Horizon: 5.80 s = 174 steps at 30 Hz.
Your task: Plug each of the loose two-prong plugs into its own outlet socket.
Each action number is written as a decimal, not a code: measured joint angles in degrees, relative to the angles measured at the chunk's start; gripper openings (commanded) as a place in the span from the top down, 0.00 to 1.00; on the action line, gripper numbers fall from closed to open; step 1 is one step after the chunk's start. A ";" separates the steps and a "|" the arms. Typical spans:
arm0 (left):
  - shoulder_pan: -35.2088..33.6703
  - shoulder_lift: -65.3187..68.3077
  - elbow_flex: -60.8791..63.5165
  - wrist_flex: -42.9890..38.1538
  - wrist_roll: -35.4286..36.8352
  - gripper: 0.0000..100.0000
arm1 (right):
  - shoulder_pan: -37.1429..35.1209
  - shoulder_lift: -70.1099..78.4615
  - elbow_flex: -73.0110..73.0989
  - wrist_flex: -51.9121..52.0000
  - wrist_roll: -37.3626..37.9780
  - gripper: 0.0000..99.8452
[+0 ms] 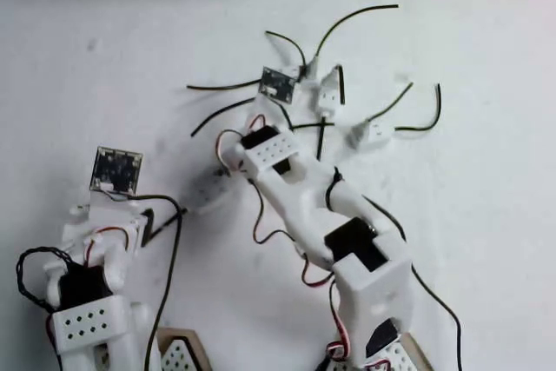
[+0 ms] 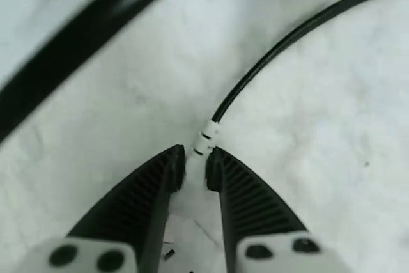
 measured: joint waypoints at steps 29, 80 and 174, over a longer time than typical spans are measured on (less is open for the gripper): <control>0.44 0.00 0.00 -11.87 14.59 0.74 | -7.12 -63.82 44.40 -10.64 42.99 0.98; 7.56 -0.09 -14.15 -1.67 20.31 0.74 | -10.99 -73.58 53.10 -10.46 46.77 0.98; -3.43 -0.09 -0.70 -3.34 16.35 0.74 | 19.16 -17.05 14.77 -5.80 62.51 0.80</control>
